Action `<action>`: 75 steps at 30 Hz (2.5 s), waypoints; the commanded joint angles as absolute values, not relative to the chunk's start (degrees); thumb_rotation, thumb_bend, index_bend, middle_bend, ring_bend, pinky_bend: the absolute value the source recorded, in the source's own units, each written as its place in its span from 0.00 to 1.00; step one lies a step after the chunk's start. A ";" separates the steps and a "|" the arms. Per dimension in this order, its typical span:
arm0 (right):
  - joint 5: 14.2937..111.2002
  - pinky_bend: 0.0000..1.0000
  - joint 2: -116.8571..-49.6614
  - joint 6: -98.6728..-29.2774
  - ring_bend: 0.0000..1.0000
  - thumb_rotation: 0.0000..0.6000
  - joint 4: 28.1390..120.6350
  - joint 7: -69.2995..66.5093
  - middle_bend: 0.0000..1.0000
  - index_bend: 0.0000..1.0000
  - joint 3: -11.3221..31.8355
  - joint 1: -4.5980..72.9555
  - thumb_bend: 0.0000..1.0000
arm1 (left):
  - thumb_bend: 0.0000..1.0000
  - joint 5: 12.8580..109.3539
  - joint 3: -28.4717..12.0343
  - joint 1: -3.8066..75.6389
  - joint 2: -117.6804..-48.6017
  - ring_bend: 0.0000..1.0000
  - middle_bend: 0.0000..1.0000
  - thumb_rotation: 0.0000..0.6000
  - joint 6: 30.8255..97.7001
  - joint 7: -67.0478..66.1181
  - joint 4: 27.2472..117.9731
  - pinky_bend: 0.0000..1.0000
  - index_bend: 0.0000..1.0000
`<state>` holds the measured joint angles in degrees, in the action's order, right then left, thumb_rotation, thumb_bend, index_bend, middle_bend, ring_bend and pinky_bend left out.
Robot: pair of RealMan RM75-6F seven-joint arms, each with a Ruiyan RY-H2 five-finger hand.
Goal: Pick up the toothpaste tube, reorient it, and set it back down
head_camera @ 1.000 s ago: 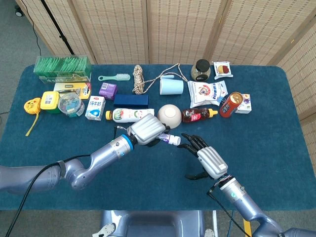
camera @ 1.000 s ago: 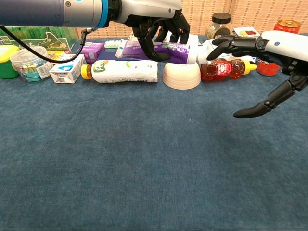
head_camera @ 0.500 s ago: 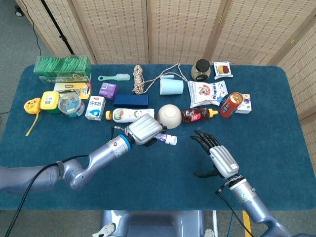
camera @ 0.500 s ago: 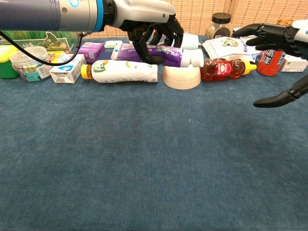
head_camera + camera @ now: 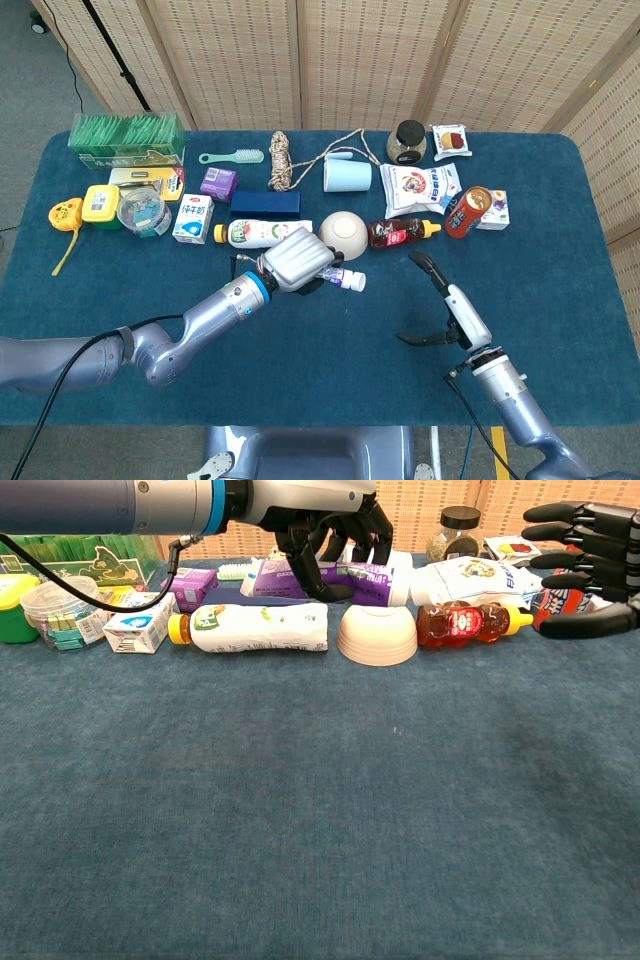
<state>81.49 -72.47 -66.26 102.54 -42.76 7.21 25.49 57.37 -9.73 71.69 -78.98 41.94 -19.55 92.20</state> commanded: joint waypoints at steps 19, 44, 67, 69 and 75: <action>78.46 0.00 -77.86 -68.35 0.00 0.77 100.76 -64.58 0.00 0.00 13.14 23.68 0.00 | 0.60 54.28 -10.53 72.84 -79.06 0.57 0.54 1.00 43.04 -22.61 94.71 0.58 0.62; 72.30 0.00 -83.48 -67.58 0.00 0.47 101.30 -57.88 0.00 0.00 17.18 23.97 0.00 | 0.60 48.83 -11.35 76.02 -82.22 0.58 0.54 1.00 45.54 -29.04 96.63 0.58 0.62; 69.87 0.00 -90.12 -67.27 0.00 0.46 99.18 -55.59 0.00 0.00 20.65 25.02 0.00 | 0.60 39.96 -12.66 79.91 -85.93 0.58 0.55 1.00 48.68 -33.74 95.82 0.59 0.63; 69.71 0.00 -90.50 -67.22 0.00 0.46 99.19 -55.72 0.00 0.00 20.98 25.09 0.00 | 0.60 39.30 -12.75 80.26 -86.20 0.58 0.55 1.00 48.49 -33.92 95.48 0.59 0.63; 69.62 0.00 -91.59 -66.79 0.00 0.46 98.98 -55.82 0.00 0.00 21.71 25.52 0.00 | 0.60 37.32 -13.17 81.27 -87.53 0.58 0.55 1.00 48.84 -34.52 94.19 0.59 0.63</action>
